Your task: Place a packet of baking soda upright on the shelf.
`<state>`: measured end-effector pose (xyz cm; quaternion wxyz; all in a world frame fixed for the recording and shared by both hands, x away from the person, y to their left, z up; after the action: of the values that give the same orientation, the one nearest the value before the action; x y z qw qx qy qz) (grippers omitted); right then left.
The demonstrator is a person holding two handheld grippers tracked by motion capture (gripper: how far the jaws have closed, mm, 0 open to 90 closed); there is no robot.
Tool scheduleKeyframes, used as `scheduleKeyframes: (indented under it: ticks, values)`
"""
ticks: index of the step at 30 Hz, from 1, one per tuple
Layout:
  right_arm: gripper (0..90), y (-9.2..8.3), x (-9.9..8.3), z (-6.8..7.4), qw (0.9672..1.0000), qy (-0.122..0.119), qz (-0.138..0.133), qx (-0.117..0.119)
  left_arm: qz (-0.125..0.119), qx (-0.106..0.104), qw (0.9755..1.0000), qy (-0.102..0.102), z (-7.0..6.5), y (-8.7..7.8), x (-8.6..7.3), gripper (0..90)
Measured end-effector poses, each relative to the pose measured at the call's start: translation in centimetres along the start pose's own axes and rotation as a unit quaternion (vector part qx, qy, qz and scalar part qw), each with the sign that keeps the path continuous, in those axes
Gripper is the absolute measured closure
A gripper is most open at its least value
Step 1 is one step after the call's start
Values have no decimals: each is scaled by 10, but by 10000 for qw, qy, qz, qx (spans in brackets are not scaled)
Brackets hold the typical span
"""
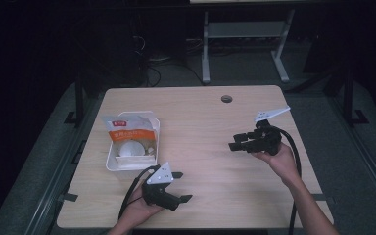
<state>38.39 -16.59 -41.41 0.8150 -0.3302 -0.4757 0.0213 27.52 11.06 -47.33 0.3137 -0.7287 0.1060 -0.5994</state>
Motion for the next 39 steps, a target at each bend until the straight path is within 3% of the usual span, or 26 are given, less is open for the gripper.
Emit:
scheduleKeyframes:
  ticks: [39]
  values:
    - [397, -35, -82, -8, 9979, 513, 97, -372, 12, 31, 10000, -62, 3, 1, -1, 209]
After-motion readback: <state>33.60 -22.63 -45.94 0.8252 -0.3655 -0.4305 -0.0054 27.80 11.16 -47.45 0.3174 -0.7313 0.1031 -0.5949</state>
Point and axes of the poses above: each handheld gripper's, and its own axes: y roughly forward along the jaws, x roughly out of its top, z roughly to its left, the point moved 5 cm from there along y, roughly forward along the jaws, and after that the axes turned 3 degrees about -x, right-handed, at the moved point
